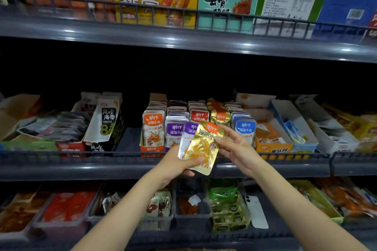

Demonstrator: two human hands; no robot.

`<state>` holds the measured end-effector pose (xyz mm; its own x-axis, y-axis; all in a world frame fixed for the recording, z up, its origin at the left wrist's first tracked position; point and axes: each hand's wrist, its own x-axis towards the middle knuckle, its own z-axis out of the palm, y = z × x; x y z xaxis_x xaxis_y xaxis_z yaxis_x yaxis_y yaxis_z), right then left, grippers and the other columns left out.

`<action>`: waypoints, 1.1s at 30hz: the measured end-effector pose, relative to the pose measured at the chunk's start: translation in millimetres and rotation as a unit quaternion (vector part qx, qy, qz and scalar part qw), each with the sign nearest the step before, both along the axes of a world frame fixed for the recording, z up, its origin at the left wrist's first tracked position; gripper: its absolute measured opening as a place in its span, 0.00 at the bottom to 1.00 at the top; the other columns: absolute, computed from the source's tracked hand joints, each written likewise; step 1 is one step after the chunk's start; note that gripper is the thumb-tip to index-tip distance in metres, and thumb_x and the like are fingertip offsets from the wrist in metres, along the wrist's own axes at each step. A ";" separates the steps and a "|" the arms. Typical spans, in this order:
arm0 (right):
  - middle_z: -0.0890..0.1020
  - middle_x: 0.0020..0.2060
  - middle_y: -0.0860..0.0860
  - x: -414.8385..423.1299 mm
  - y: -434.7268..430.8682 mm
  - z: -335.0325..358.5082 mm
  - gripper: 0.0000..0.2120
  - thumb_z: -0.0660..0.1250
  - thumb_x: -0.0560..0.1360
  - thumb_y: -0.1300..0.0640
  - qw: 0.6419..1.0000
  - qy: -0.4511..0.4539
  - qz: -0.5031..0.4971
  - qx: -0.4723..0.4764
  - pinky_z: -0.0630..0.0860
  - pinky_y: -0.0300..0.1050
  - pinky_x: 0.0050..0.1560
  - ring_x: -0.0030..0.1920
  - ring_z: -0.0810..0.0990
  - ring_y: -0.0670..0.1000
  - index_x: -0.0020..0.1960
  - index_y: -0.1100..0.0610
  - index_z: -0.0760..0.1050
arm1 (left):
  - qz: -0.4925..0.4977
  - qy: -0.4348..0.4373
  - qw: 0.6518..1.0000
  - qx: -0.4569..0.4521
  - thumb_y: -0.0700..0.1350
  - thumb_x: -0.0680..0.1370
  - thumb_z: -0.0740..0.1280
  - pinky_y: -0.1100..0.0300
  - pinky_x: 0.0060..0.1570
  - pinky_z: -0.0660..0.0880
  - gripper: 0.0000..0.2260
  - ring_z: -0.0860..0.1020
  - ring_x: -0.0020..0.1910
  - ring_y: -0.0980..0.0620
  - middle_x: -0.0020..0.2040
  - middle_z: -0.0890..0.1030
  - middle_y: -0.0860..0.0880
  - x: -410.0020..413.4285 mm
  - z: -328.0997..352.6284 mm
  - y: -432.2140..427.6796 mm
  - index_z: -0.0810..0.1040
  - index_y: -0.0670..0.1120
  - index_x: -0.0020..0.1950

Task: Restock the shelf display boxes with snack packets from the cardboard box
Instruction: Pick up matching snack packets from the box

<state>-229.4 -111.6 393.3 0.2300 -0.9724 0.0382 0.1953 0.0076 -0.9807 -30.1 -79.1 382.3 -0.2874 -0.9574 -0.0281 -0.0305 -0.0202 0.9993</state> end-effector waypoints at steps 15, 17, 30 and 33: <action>0.82 0.55 0.54 -78.6 -101.1 53.7 0.22 0.72 0.71 0.61 0.954 0.225 -0.124 -0.155 0.79 0.45 0.54 0.53 0.82 0.50 0.64 0.58 0.72 | 0.091 -0.059 0.988 -0.113 0.41 0.76 0.69 0.67 0.35 0.78 0.11 0.81 0.44 0.57 0.50 0.81 0.49 -8.1 33.7 -73.9 0.74 0.46 0.57; 0.81 0.54 0.52 -76.3 -108.6 49.0 0.22 0.71 0.71 0.62 0.943 0.258 -0.125 -0.169 0.78 0.34 0.47 0.51 0.80 0.47 0.63 0.60 0.71 | 0.083 -0.065 0.988 -0.110 0.41 0.75 0.69 0.67 0.36 0.78 0.12 0.81 0.45 0.57 0.50 0.81 0.51 -7.1 32.6 -77.1 0.74 0.46 0.58; 0.73 0.56 0.49 -53.2 -130.2 5.3 0.23 0.72 0.72 0.53 0.767 0.550 -0.117 -0.308 0.70 0.41 0.55 0.59 0.72 0.49 0.66 0.49 0.72 | 0.071 -0.061 0.992 -0.083 0.44 0.75 0.70 0.62 0.43 0.81 0.09 0.81 0.46 0.58 0.49 0.82 0.55 -12.2 15.6 -79.9 0.75 0.55 0.51; 0.75 0.61 0.49 -49.9 -130.2 3.9 0.25 0.71 0.72 0.52 0.740 0.580 -0.088 -0.330 0.69 0.39 0.56 0.62 0.72 0.49 0.67 0.49 0.70 | 0.066 -0.056 0.993 -0.077 0.44 0.75 0.70 0.62 0.42 0.80 0.10 0.82 0.45 0.58 0.50 0.82 0.54 -13.9 14.1 -78.4 0.74 0.53 0.53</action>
<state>-279.3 -241.8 397.3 0.3523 -0.8484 0.3952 -0.8390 -0.4734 -0.2683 -44.0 -157.6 396.4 -0.1626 -0.9820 0.0966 -0.1483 0.1211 0.9815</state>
